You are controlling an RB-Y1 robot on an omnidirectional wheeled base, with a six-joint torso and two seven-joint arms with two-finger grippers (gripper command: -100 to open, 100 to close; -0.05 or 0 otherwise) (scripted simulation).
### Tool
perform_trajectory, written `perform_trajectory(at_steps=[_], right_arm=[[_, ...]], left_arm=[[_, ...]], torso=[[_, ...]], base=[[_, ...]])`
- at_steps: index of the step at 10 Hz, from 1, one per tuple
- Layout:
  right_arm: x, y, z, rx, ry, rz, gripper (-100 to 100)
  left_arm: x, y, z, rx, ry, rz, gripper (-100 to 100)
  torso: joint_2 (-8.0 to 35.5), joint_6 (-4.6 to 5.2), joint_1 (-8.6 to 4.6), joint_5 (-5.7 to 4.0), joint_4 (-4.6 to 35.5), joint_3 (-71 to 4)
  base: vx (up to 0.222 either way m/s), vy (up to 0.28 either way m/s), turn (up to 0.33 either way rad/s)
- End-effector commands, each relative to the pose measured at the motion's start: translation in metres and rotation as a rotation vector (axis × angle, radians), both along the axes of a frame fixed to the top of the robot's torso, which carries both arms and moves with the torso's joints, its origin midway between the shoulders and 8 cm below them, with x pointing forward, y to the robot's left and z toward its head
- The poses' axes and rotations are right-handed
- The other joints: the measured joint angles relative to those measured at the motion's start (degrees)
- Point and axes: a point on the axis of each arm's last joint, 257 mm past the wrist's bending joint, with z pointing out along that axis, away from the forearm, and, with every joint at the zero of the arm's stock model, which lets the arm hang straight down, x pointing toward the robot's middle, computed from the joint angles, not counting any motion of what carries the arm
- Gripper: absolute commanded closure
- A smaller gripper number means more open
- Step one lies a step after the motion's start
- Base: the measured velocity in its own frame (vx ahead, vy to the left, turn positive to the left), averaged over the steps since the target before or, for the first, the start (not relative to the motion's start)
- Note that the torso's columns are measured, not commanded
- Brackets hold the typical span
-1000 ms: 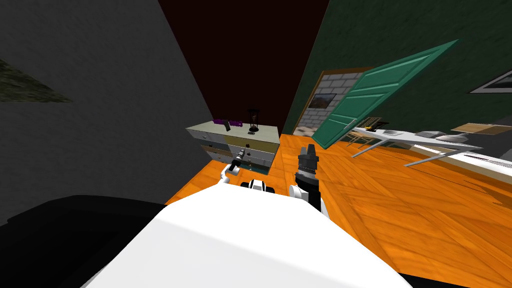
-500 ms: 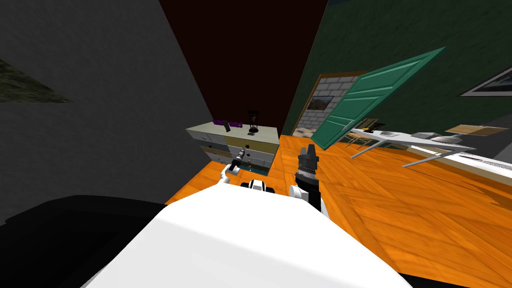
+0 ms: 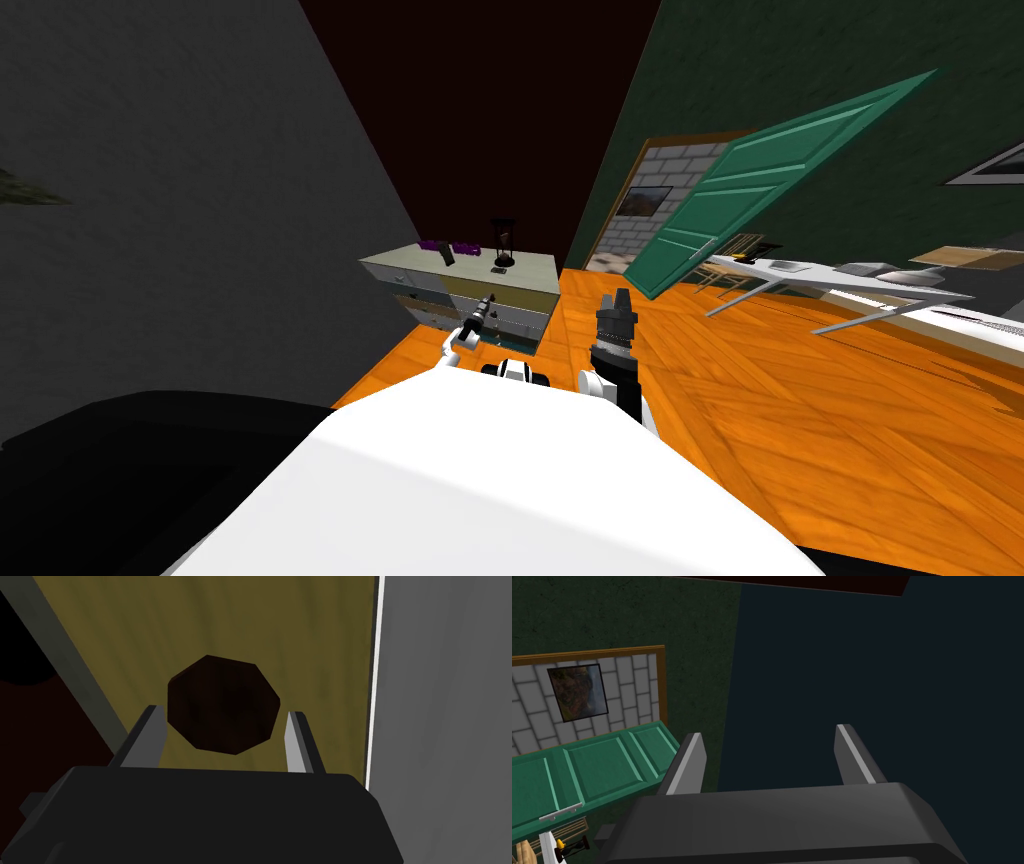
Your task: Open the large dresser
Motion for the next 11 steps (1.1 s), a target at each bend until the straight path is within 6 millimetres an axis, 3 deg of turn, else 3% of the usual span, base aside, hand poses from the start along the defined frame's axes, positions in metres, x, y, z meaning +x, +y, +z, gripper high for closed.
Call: perform_trajectory(at_steps=[1,11], right_arm=[[0.000,0.000,0.000,0.000,0.000,0.000,0],[0.000,0.000,0.000,0.000,0.000,0.000,0]], left_arm=[[-0.002,-0.001,-0.001,0.001,0.006,-0.003,100],[-0.012,-0.008,-0.007,0.000,0.026,-0.020,100]], torso=[[0.0,-0.03,0.02,-0.01,0.0,0.0],[-0.6,-0.01,0.01,-0.04,0.0,-0.4]], base=[[-0.167,0.009,0.017],[-0.152,0.018,0.015]])
